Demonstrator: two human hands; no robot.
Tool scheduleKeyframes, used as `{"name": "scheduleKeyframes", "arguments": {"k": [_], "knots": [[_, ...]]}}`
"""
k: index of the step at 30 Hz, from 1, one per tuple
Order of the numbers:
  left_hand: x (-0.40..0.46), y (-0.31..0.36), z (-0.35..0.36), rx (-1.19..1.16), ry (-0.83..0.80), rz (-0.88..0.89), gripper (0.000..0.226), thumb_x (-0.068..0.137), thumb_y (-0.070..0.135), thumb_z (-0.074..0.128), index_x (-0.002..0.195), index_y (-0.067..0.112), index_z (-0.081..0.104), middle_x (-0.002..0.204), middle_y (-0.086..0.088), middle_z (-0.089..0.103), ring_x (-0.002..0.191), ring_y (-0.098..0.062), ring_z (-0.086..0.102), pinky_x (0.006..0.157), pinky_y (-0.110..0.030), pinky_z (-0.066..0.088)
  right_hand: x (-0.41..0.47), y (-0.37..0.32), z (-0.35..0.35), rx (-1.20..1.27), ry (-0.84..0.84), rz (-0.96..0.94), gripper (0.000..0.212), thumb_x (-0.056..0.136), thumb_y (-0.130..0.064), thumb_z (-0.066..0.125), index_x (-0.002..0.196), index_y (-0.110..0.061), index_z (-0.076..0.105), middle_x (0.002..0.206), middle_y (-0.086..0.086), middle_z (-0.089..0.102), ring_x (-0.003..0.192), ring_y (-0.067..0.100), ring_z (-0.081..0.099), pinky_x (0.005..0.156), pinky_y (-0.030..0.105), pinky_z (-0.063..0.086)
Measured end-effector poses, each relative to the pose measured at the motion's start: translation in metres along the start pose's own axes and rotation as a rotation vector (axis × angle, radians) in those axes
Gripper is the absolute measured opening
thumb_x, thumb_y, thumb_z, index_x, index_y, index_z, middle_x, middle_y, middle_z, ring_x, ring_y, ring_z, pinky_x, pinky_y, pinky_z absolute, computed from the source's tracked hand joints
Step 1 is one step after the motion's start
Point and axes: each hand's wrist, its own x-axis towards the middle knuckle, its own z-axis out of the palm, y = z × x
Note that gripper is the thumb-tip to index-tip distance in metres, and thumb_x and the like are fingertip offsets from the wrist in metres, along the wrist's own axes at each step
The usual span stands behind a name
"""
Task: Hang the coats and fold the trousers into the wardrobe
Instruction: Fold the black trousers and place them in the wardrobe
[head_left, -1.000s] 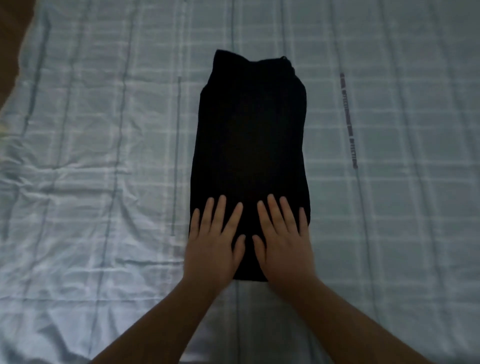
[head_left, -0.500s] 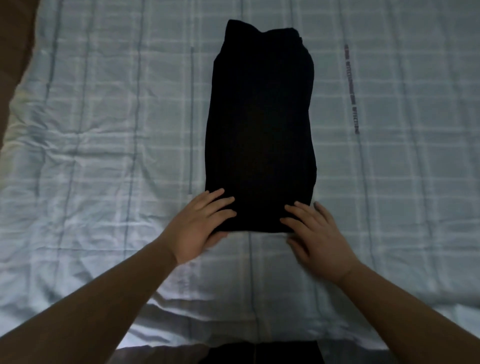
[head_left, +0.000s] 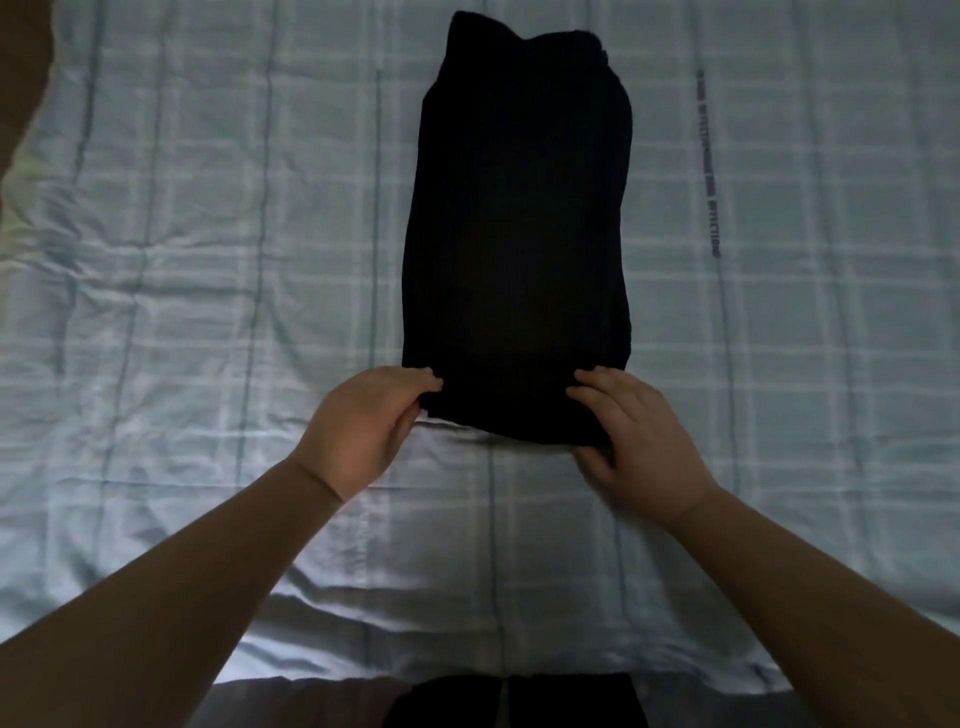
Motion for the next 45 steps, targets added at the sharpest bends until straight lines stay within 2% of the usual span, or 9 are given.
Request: {"name": "scheduleKeyframes", "arguments": {"k": [8,15,17,21,26,28,34,38,45], "knots": [[-0.022,0.013,-0.01,-0.171,0.077,-0.013,0.034,0.096,0.019,0.042,0.126,0.027,0.055,0.135,0.005,0.057,0.125,-0.007,0.055,0.107,-0.017,0.041,0.001,-0.013,0.001,-0.171,0.147,0.049,0.047,0.082,-0.024,0.051,0.125,-0.018,0.069,0.13,0.001,0.068,0.126,0.028,0.058,0.11,0.057,0.036],[-0.051,0.02,-0.02,0.036,-0.002,0.222,0.031,0.096,0.012,0.043,0.122,0.018,0.057,0.127,0.0,0.067,0.121,-0.011,0.061,0.116,-0.041,0.035,-0.054,-0.033,-0.025,-0.235,0.178,-0.088,0.046,0.089,-0.014,0.048,0.132,-0.011,0.064,0.135,0.005,0.064,0.132,0.026,0.054,0.117,0.063,0.026],[-0.07,0.028,-0.021,0.063,-0.047,0.276,0.031,0.095,0.012,0.045,0.123,0.018,0.056,0.125,-0.001,0.068,0.12,-0.011,0.061,0.115,-0.039,0.036,-0.074,-0.04,-0.034,-0.207,0.151,-0.152,0.044,0.09,-0.011,0.049,0.132,-0.01,0.065,0.136,0.005,0.063,0.133,0.024,0.053,0.119,0.06,0.025],[-0.116,0.056,-0.034,0.01,-0.145,0.227,0.038,0.089,0.014,0.049,0.125,0.024,0.055,0.125,-0.001,0.068,0.117,-0.011,0.058,0.112,-0.017,0.03,-0.114,-0.063,-0.052,-0.052,0.041,-0.184,0.052,0.081,-0.003,0.058,0.132,-0.011,0.063,0.128,0.007,0.068,0.118,0.02,0.062,0.117,0.039,0.034],[-0.159,0.091,-0.063,-0.144,-0.214,0.175,0.037,0.094,0.019,0.047,0.13,0.025,0.053,0.125,0.001,0.068,0.114,-0.011,0.063,0.099,-0.024,0.047,-0.153,-0.103,-0.081,0.1,-0.084,-0.111,0.045,0.09,-0.018,0.051,0.135,-0.02,0.053,0.119,0.002,0.07,0.105,0.019,0.065,0.098,0.032,0.047],[-0.154,0.098,-0.075,-0.192,-0.155,0.135,0.037,0.094,0.019,0.048,0.129,0.026,0.056,0.123,0.008,0.067,0.112,-0.006,0.063,0.098,-0.017,0.046,-0.15,-0.108,-0.094,0.109,-0.062,-0.087,0.044,0.089,-0.019,0.052,0.133,-0.022,0.053,0.116,0.0,0.071,0.101,0.016,0.065,0.09,0.03,0.052],[-0.088,0.108,-0.1,-0.317,0.119,-0.109,0.03,0.091,0.015,0.058,0.114,0.032,0.069,0.105,0.029,0.068,0.098,0.004,0.064,0.086,-0.011,0.046,-0.089,-0.1,-0.128,0.181,0.211,0.068,0.032,0.089,-0.025,0.053,0.119,-0.025,0.062,0.101,-0.006,0.073,0.087,0.009,0.066,0.079,0.017,0.049],[-0.021,0.105,-0.106,-0.489,0.212,-0.316,0.035,0.093,0.002,0.06,0.104,0.034,0.068,0.098,0.023,0.068,0.094,0.002,0.064,0.081,-0.006,0.044,-0.029,-0.082,-0.14,0.296,0.268,0.284,0.023,0.093,-0.014,0.066,0.112,-0.025,0.071,0.096,-0.023,0.068,0.089,-0.014,0.061,0.075,0.001,0.041],[0.1,0.067,-0.103,-0.595,0.267,-0.544,0.015,0.097,0.015,0.06,0.104,0.026,0.068,0.097,0.012,0.072,0.089,0.002,0.067,0.074,-0.01,0.049,0.09,-0.033,-0.137,0.581,0.265,0.574,0.013,0.097,-0.02,0.061,0.1,-0.032,0.064,0.09,-0.022,0.066,0.083,-0.019,0.058,0.069,-0.002,0.038]]}}
